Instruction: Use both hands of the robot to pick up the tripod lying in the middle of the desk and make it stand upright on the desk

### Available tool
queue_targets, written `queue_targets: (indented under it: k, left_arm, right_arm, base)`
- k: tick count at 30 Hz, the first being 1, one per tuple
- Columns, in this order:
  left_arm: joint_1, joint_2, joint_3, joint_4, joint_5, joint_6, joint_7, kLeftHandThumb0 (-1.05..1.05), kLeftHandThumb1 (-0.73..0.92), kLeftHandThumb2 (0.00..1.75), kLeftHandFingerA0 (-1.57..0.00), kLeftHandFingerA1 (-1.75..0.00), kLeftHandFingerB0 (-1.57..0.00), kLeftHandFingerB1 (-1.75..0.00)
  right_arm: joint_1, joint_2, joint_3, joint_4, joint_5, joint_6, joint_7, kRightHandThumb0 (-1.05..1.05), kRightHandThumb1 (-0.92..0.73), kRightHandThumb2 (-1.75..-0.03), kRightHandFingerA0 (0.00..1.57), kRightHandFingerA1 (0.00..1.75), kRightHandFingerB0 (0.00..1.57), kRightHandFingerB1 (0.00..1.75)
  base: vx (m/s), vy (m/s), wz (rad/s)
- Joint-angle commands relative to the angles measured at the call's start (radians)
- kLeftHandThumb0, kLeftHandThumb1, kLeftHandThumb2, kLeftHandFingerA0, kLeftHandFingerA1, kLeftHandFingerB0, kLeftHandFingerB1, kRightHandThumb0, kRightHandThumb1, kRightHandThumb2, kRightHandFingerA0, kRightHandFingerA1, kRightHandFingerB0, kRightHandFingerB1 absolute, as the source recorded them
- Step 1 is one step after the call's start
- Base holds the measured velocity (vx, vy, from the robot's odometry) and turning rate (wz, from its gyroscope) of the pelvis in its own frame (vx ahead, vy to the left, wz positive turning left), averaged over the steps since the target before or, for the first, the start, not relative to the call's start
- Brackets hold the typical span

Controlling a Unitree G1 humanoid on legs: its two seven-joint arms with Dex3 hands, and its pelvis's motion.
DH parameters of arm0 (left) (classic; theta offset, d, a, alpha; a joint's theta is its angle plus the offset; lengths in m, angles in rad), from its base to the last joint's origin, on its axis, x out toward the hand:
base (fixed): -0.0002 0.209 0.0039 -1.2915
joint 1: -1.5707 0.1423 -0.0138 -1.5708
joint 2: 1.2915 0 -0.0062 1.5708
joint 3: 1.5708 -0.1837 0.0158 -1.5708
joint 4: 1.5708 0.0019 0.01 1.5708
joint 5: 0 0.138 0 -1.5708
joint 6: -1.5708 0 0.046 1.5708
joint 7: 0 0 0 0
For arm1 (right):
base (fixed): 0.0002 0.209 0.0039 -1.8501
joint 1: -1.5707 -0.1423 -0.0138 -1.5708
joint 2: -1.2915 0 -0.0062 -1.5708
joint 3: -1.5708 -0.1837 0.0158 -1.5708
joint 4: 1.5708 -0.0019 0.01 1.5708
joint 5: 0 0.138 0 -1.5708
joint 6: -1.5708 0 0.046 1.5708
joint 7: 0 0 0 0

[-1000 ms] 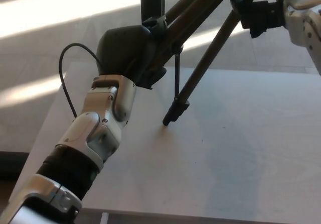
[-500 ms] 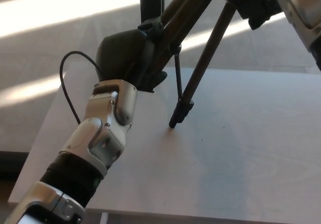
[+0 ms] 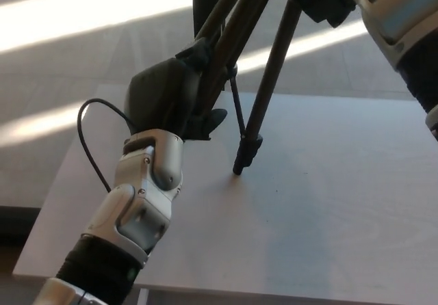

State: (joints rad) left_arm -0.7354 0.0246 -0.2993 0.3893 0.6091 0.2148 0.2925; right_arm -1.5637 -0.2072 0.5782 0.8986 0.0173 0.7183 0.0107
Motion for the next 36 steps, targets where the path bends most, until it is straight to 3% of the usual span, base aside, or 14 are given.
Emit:
queue_targets:
  k: [1,3,4,6,7,10,11,15,17,20,26,27,28,36]
  left_arm:
    - [0.076,-0.065,0.028,-0.006,-0.071,0.096,-0.058,-0.20,0.65,0.87,-0.88,-1.43,-0.66,-0.72]
    - [0.081,-0.081,0.049,-0.013,-0.092,0.107,-0.068,-0.18,0.67,0.80,-0.86,-1.73,-0.75,-1.14]
    - [0.089,-0.088,0.056,-0.014,-0.100,0.103,-0.066,-0.18,0.66,0.82,-0.90,-1.73,-0.69,-0.88]
    - [0.100,-0.090,0.058,-0.014,-0.101,0.096,-0.064,-0.18,0.67,0.81,-0.84,-1.72,-0.70,-1.11]
    - [0.112,-0.094,0.060,-0.025,-0.100,0.110,-0.069,-0.20,0.67,0.78,-0.86,-1.21,-0.62,-0.67]
    - [0.128,-0.114,0.080,-0.043,-0.117,0.144,-0.078,-0.22,0.70,0.79,-0.82,-1.31,-0.65,-0.79]
    - [0.137,-0.107,0.069,-0.055,-0.105,0.152,-0.090,-0.25,0.76,0.68,-0.67,-0.86,-0.58,-0.61]
    - [0.163,-0.091,0.043,-0.076,-0.076,0.153,-0.093,-0.23,0.74,0.68,-0.59,-0.74,-0.58,-0.60]
    - [0.191,-0.094,0.048,-0.093,-0.084,0.144,-0.082,-0.23,0.72,0.69,-0.57,-0.80,-0.57,-0.62]
    - [0.206,-0.098,0.061,-0.100,-0.098,0.156,-0.087,-0.11,0.63,0.94,-0.89,-1.71,-0.72,-1.41]
    - [0.236,-0.085,0.058,-0.109,-0.096,0.161,-0.089,-0.17,0.61,0.96,-0.85,-1.74,-0.74,-1.42]
    - [0.246,-0.075,0.051,-0.113,-0.083,0.158,-0.084,-0.18,0.64,0.83,-0.85,-1.40,-0.65,-0.79]
    - [0.250,-0.080,0.058,-0.114,-0.090,0.161,-0.078,-0.19,0.66,0.79,-0.88,-1.37,-0.64,-0.68]
    - [0.272,-0.046,0.037,-0.116,-0.068,0.112,-0.061,-0.22,0.62,0.81,-0.68,-1.41,-0.73,-0.95]
  right_arm:
    - [-0.144,0.061,0.044,-0.010,-0.178,-0.181,0.015,-0.56,-0.79,-0.65,1.00,1.75,0.81,1.54]
    - [-0.143,0.062,0.043,-0.022,-0.189,-0.200,0.014,-0.47,-0.73,-0.74,1.02,1.72,0.91,1.15]
    - [-0.147,0.066,0.039,-0.020,-0.189,-0.201,0.022,-0.40,-0.60,-0.90,1.05,1.66,0.96,1.06]
    - [-0.160,0.077,0.046,-0.004,-0.205,-0.200,0.027,-0.39,-0.54,-1.11,1.28,1.33,0.99,1.03]
    - [-0.157,0.074,0.056,-0.011,-0.219,-0.228,0.033,-0.33,-0.50,-1.05,1.03,1.68,0.89,1.42]
    - [-0.153,0.077,0.070,-0.014,-0.247,-0.256,0.032,-0.42,-0.65,-0.83,1.02,1.75,0.82,1.64]
    - [-0.153,0.083,0.076,-0.014,-0.258,-0.254,0.021,-0.42,-0.70,-0.76,1.02,1.75,0.83,1.58]
    - [-0.145,0.095,0.075,-0.017,-0.275,-0.263,0.015,-0.44,-0.78,-0.75,1.01,1.74,0.90,1.37]
    - [-0.125,0.098,0.076,-0.024,-0.283,-0.269,0.024,-0.38,-0.66,-0.85,1.01,1.75,0.86,1.46]
    - [-0.099,0.100,0.071,-0.021,-0.296,-0.274,0.027,-0.29,-0.58,-0.95,1.17,1.75,0.77,1.42]
    - [-0.044,0.093,0.060,-0.002,-0.330,-0.267,0.027,-0.31,-0.57,-0.87,1.18,1.75,0.76,1.40]
    - [-0.023,0.089,0.068,0.008,-0.348,-0.263,0.015,-0.44,-0.54,-1.01,1.26,1.40,1.01,1.25]
    - [-0.020,0.088,0.071,0.017,-0.356,-0.259,0.023,-0.32,-0.66,-0.79,0.99,1.75,0.71,1.64]
    - [0.045,0.072,0.005,0.060,-0.364,-0.280,0.001,-0.44,-0.77,-0.79,0.97,1.75,0.71,1.44]
  base:
    - [0.00,0.000,0.00]
    - [0.00,0.000,0.00]
    - [0.00,0.000,0.00]
    - [0.00,0.000,0.00]
    - [0.00,0.000,0.00]
    - [0.00,0.000,0.00]
    - [0.00,0.000,0.00]
    - [0.00,0.000,0.00]
    - [0.00,0.000,0.00]
    - [0.00,0.000,0.00]
    - [0.00,0.000,0.00]
    - [0.00,0.000,0.00]
    - [0.00,0.000,0.00]
    - [0.00,0.000,0.00]
